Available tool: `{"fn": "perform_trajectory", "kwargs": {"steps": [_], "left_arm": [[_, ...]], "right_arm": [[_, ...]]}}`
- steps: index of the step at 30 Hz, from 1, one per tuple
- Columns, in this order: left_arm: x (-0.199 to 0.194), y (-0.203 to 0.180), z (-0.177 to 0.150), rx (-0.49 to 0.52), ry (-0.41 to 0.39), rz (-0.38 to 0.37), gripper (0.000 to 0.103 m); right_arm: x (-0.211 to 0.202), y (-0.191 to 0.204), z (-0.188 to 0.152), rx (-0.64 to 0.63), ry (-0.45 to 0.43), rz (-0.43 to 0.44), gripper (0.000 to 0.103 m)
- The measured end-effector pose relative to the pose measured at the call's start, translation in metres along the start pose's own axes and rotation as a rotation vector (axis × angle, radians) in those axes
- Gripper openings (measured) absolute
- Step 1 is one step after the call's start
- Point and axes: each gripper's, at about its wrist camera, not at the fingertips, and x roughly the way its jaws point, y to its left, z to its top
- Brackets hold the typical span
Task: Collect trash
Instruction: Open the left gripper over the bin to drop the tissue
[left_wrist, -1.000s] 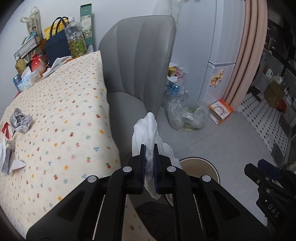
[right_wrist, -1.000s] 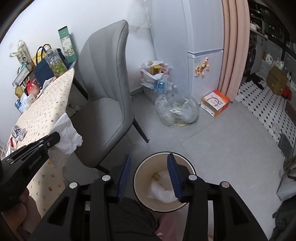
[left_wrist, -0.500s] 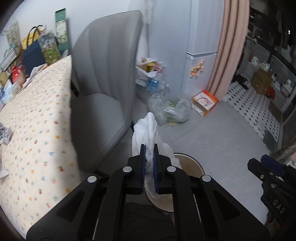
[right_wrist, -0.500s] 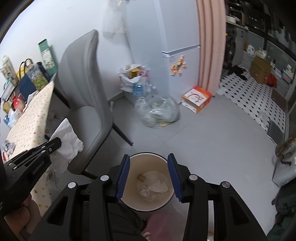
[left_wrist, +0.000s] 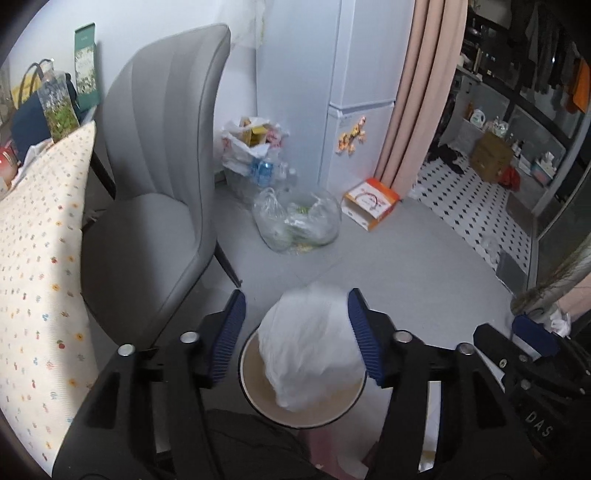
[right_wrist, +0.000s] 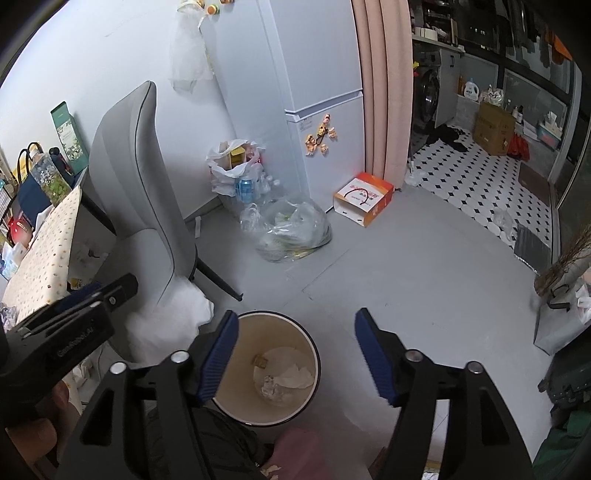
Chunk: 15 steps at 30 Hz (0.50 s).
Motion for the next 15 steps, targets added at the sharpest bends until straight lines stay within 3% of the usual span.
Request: {"fn": "perform_trajectory", "kwargs": {"steps": [7, 15], "left_arm": [[-0.008, 0.009, 0.002, -0.02, -0.011, 0.021, 0.059], [-0.036, 0.047, -0.002, -0.069, -0.073, 0.09, 0.079]], "right_arm": [[-0.003, 0.005, 0.0, -0.004, -0.014, 0.006, 0.073], [-0.009, 0.034, -0.003, -0.057, -0.019, 0.041, 0.082]]}}
